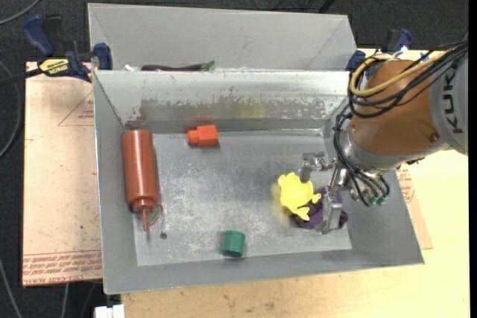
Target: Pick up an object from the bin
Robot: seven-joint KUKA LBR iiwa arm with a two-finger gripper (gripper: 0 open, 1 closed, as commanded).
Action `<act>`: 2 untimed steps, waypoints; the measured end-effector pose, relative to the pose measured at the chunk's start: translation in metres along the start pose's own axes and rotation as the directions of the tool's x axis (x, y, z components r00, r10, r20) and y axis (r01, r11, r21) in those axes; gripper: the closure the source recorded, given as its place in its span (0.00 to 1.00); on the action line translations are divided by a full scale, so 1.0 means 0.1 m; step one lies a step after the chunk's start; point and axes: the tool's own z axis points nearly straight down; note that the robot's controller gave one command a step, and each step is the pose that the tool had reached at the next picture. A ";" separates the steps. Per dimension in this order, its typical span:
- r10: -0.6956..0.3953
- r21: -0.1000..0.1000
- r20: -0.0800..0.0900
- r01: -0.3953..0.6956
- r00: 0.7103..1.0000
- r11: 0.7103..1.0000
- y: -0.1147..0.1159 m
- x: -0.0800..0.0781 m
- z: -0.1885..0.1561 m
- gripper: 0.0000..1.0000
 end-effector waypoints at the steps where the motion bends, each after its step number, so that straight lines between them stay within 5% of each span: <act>1: 0.067 0.004 0.005 -0.067 0.998 0.998 -0.34 0.00 0.05 0.00; 2: -0.116 -0.001 0.000 0.116 0.993 0.993 -0.30 -0.28 0.82 1.00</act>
Offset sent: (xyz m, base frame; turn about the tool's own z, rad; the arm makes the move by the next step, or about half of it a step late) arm 0.0286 -0.0285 -0.0836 -0.1177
